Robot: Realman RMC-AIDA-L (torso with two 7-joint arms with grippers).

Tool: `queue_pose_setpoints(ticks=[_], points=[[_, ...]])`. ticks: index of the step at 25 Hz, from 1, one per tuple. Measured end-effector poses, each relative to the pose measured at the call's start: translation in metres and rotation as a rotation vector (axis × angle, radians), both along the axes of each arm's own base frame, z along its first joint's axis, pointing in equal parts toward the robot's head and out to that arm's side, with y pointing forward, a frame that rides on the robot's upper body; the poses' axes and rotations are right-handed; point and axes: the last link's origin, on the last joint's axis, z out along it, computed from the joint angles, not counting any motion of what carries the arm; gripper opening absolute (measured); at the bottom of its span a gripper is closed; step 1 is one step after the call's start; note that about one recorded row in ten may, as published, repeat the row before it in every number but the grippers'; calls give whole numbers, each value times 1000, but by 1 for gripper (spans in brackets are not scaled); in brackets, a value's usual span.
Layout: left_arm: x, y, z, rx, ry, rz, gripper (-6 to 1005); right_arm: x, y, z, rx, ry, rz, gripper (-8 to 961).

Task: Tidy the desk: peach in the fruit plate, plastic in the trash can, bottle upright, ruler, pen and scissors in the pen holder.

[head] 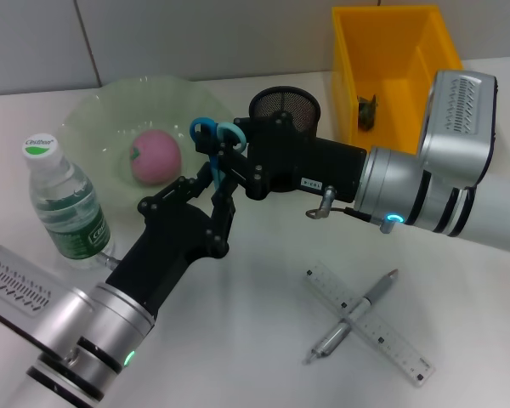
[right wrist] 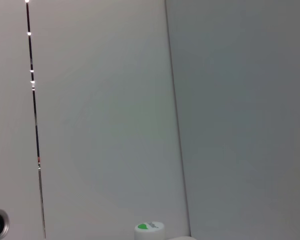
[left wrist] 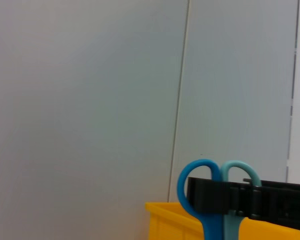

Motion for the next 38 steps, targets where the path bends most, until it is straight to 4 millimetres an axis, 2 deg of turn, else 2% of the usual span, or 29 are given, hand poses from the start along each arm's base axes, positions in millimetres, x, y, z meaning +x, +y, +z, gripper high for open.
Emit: queue_pose_setpoints(ticks=[5, 15, 21, 25, 31, 38], points=[[0, -3, -1, -10, 17, -33, 258, 0, 0, 0, 3, 2, -2, 80], [-5, -1, 0, -18, 20, -17, 479, 0, 1, 1, 4, 6, -1, 85], [-8, 0, 1, -28, 12, -9, 716, 0, 0, 1, 5, 10, -2, 88], [-9, -1, 1, -33, 16, -10, 798, 1, 0, 3, 11, 18, -11, 90], [-15, -4, 4, -64, -18, -4, 796, 8, 3, 11, 39, 50, -56, 93], [-31, -4, 14, -240, -73, -50, 794, 17, 15, 40, 93, 120, -122, 97]])
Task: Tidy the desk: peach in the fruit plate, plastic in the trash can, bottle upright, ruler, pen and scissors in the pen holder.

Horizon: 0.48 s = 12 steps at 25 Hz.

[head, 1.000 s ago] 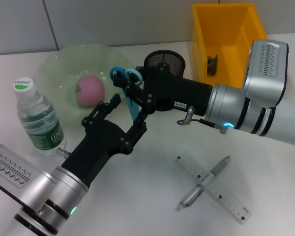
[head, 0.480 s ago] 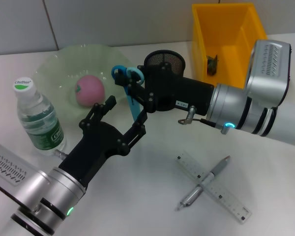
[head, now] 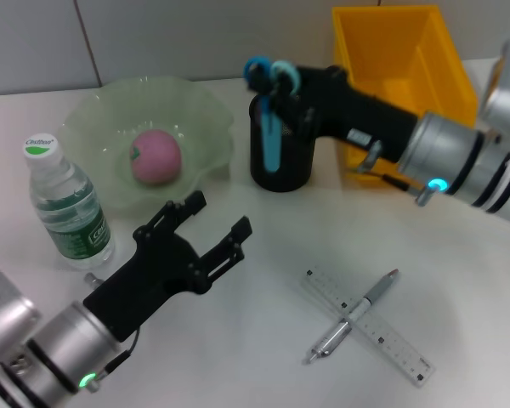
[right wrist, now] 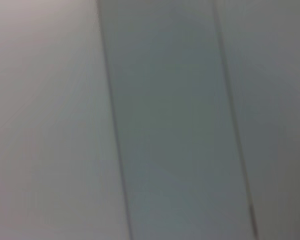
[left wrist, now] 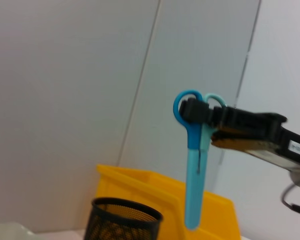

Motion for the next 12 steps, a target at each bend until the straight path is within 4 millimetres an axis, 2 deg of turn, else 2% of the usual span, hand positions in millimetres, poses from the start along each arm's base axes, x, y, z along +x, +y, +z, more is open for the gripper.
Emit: queue_pose_setpoints(ticks=[2, 12], points=[[-8, -1, 9, -75, -16, -26, 794, 4, 3, 13, 21, 25, -19, 98], [-27, -8, 44, -324, 51, -179, 792, 8, 13, 46, 89, 92, -50, 103]])
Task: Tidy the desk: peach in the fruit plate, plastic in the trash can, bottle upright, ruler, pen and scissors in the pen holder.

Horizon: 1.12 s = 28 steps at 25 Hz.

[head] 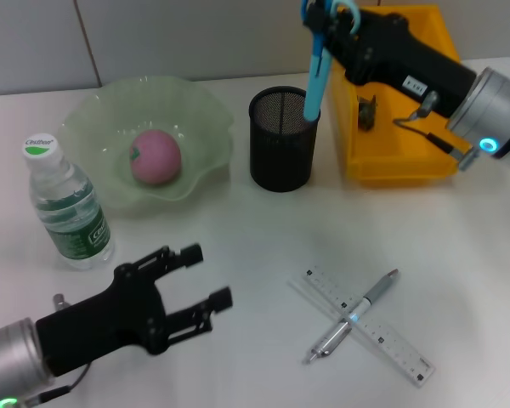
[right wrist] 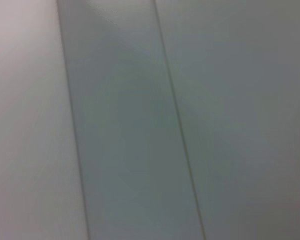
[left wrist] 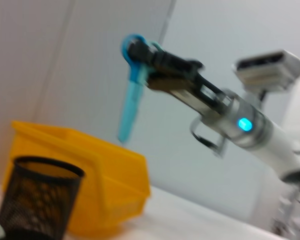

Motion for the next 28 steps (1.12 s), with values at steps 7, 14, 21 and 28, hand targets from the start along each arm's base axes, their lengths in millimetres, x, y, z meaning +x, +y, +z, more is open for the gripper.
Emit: queue_pose_setpoints(ticks=[7, 14, 21, 28], points=[[-3, 6, 14, -122, 99, -69, 791, 1, 14, 5, 9, -26, -58, 107], [-3, 13, 22, -115, 140, -105, 791, 0, 26, 3, 9, -58, -110, 111], [-2, 14, 23, -104, 146, -121, 791, -1, 33, -5, -18, -92, -147, 115], [-3, 12, 22, -96, 148, -130, 790, -6, 41, -16, -44, -126, -181, 118]])
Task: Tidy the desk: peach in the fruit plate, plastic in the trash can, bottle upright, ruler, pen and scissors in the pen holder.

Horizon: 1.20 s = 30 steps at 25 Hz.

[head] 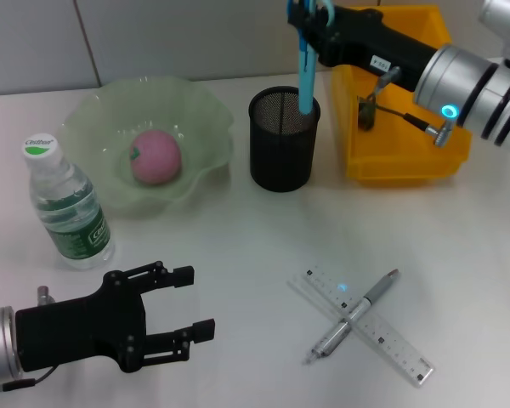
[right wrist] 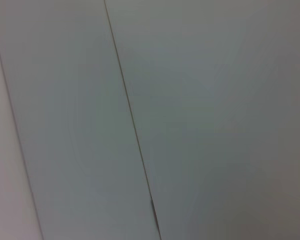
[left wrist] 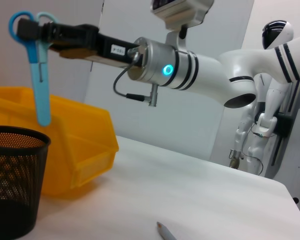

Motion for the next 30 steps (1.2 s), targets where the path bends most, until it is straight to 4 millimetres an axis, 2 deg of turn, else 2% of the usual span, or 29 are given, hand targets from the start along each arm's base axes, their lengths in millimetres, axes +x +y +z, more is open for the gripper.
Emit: queue_pose_setpoints(ticks=[7, 24, 30], points=[[0, -3, -1, -2, -8, -3, 790, 1, 7, -16, -28, -45, -70, 122], [1, -10, 1, -29, -38, -5, 789, 7, 4, -25, -51, -52, -104, 131], [0, -10, 2, -31, -39, -4, 789, 9, 2, -25, -56, -55, -103, 376]])
